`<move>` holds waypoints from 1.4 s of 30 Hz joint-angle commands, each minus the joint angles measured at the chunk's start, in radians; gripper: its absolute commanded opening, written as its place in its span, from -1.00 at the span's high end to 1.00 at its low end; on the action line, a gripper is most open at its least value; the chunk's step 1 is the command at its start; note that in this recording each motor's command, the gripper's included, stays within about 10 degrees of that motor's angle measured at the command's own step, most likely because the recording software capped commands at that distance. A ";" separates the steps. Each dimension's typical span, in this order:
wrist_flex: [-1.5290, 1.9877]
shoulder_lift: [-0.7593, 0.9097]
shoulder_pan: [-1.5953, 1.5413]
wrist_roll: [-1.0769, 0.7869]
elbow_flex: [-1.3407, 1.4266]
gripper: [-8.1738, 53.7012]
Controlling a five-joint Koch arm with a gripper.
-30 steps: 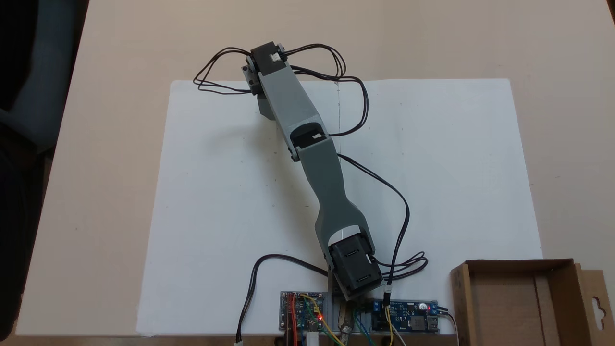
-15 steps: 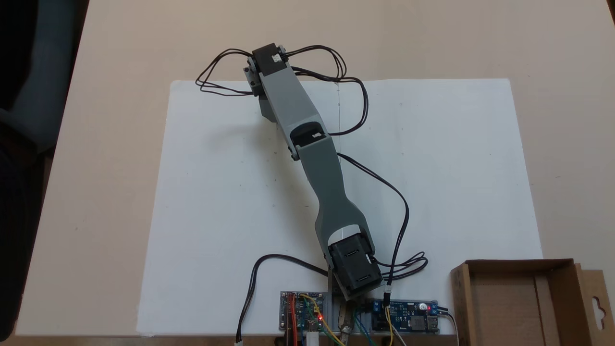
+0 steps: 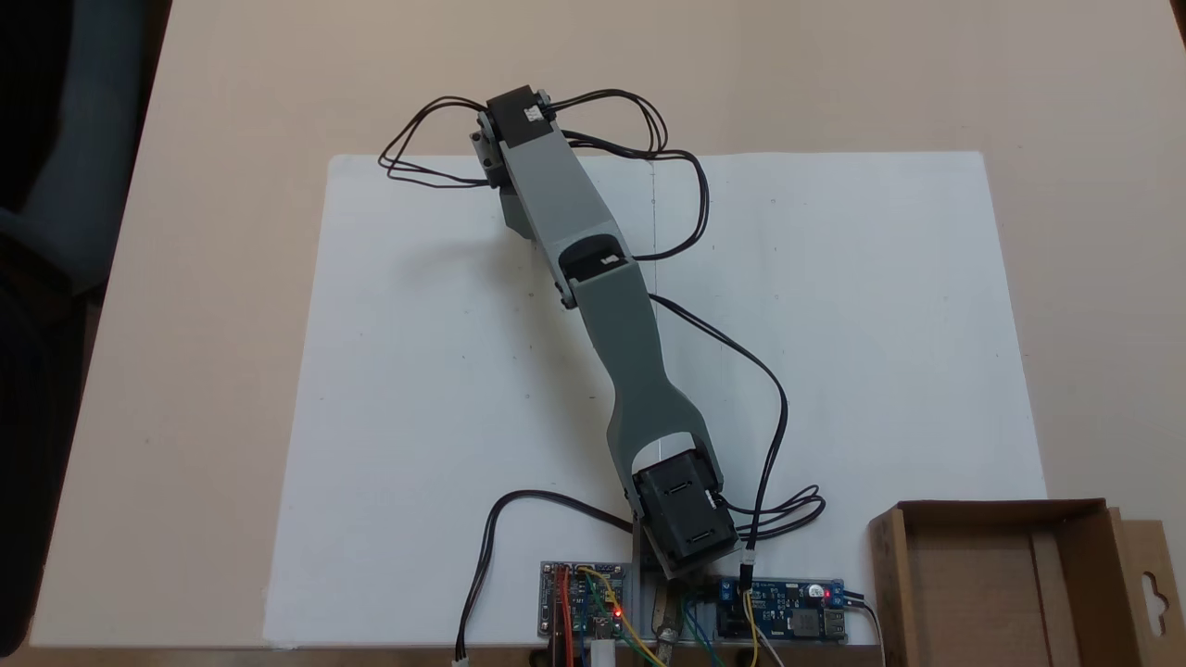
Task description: Grasp a green dice and put it in the bin.
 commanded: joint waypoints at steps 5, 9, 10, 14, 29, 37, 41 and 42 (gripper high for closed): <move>-0.003 0.029 -0.009 0.072 0.008 -0.61; -0.003 0.026 -0.009 0.071 0.012 -0.60; -0.003 0.023 -0.011 0.071 0.014 -0.60; -0.003 0.021 -0.009 0.067 0.014 -0.60; -0.009 0.021 0.026 0.069 0.015 0.35; -0.011 0.040 0.055 0.069 0.015 0.35; -0.014 0.114 0.106 0.071 0.048 0.35; -0.023 0.155 0.126 0.072 0.069 0.35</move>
